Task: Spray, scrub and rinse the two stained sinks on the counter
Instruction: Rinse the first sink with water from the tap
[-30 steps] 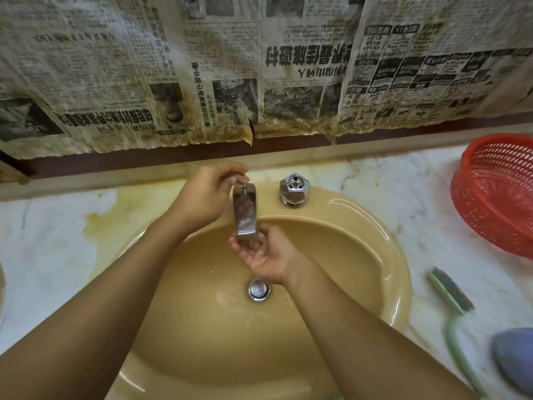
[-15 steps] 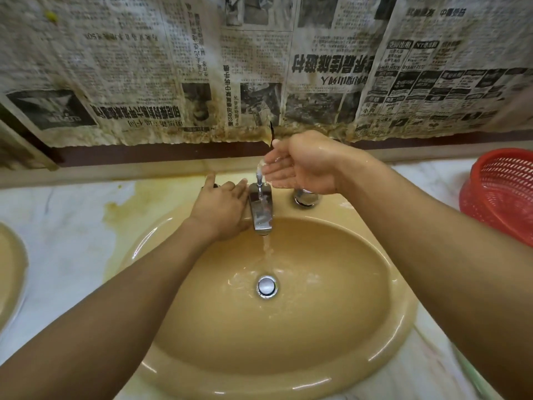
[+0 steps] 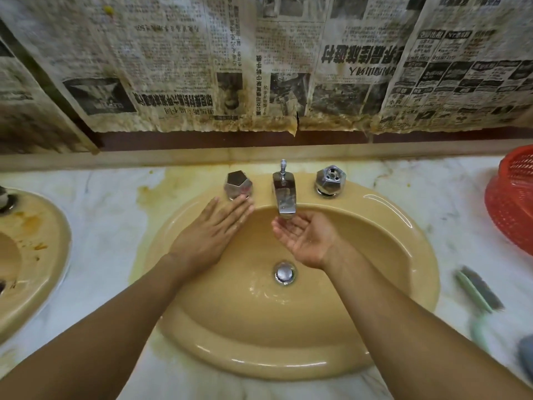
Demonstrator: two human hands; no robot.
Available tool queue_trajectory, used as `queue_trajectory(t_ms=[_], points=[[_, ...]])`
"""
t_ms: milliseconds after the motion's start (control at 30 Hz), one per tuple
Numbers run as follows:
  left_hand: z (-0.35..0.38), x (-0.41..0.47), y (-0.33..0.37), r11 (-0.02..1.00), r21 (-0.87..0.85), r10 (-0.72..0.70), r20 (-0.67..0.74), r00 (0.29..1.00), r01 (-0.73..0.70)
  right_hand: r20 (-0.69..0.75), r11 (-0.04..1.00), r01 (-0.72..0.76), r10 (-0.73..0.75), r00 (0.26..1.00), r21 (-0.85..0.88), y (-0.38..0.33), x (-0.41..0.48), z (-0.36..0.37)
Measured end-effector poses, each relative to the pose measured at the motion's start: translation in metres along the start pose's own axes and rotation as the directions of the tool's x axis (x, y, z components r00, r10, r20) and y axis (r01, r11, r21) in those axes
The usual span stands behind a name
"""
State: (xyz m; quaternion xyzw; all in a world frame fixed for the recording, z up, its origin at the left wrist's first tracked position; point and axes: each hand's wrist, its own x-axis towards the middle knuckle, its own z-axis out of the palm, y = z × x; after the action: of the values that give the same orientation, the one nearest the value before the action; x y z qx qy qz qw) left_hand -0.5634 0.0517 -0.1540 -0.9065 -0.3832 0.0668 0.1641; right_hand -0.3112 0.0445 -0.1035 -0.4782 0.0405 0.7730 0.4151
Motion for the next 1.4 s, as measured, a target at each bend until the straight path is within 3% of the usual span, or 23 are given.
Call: queue_trajectory(t_ms=[133, 233, 300, 400, 467, 533, 667, 767, 833, 900, 1033, 1133, 1233, 1333, 1400], points=[[-0.001, -0.008, 0.006, 0.976, -0.187, -0.109, 0.008, 0.994, 0.109, 0.02, 0.999, -0.015, 0.014, 1.0, 0.045, 0.0, -0.008, 0.009], [-0.005, -0.02, 0.007, 0.846, -0.401, -0.339, 0.102, 0.935, 0.351, 0.035, 0.999, -0.02, 0.019, 0.999, 0.027, -0.003, -0.01, 0.008], [-0.003, -0.036, 0.005, 0.782, -0.436, -0.424, 0.153, 0.893, 0.446, 0.079, 0.995, -0.05, 0.057, 0.995, -0.09, -0.004, -0.017, 0.003], [0.003, -0.056, 0.011, 0.753, -0.453, -0.462, 0.152, 0.874, 0.477, 0.169, 0.934, -0.148, 0.211, 0.963, -0.327, 0.002, -0.027, -0.016], [-0.003, -0.063, 0.024, 0.734, -0.461, -0.495, 0.141, 0.857, 0.5, 0.024, 0.777, -0.131, 0.185, 0.983, -0.616, 0.007, -0.033, -0.028], [-0.013, -0.07, 0.045, 0.71, -0.482, -0.532, 0.109, 0.839, 0.513, -0.109, 0.469, -0.048, -0.103, 0.989, -0.882, 0.008, -0.037, -0.041], [-0.032, -0.083, 0.084, 0.657, -0.615, -0.435, 0.163, 0.886, 0.436, 0.083, 0.099, 0.166, -0.561, 0.823, -0.981, -0.012, -0.042, -0.046], [-0.026, -0.081, 0.083, 0.643, -0.615, -0.479, 0.143, 0.866, 0.457, 0.317, -0.252, 0.194, -0.701, 0.639, -0.948, -0.039, -0.055, -0.024], [-0.022, -0.083, 0.073, 0.621, -0.63, -0.495, 0.147, 0.857, 0.466, 0.472, -0.44, 0.206, -0.667, 0.577, -0.874, -0.059, -0.052, -0.014], [-0.019, -0.087, 0.062, 0.616, -0.652, -0.493, 0.117, 0.862, 0.442, 0.554, -0.616, 0.131, -0.569, 0.608, -0.777, -0.078, -0.043, -0.008], [-0.016, -0.087, 0.045, 0.715, -0.566, -0.461, 0.061, 0.885, 0.411, 0.554, -0.898, -0.027, -0.295, 0.779, -0.439, -0.112, -0.022, -0.006], [-0.011, -0.083, 0.026, 0.729, -0.462, -0.5, 0.144, 0.854, 0.505, 0.491, -0.964, 0.018, -0.12, 0.863, -0.267, -0.131, -0.013, -0.002], [-0.003, -0.079, 0.017, 0.744, -0.401, -0.488, 0.222, 0.844, 0.535, 0.48, -0.989, 0.074, 0.003, 0.877, -0.128, -0.143, -0.014, 0.001], [-0.001, -0.075, 0.018, 0.75, -0.377, -0.496, 0.224, 0.839, 0.544, 0.491, -0.995, 0.067, 0.019, 0.871, -0.079, -0.143, -0.012, -0.001], [0.0, -0.075, 0.019, 0.745, -0.378, -0.514, 0.199, 0.834, 0.55, 0.48, -0.987, 0.034, -0.045, 0.876, -0.156, -0.137, -0.008, -0.002]])
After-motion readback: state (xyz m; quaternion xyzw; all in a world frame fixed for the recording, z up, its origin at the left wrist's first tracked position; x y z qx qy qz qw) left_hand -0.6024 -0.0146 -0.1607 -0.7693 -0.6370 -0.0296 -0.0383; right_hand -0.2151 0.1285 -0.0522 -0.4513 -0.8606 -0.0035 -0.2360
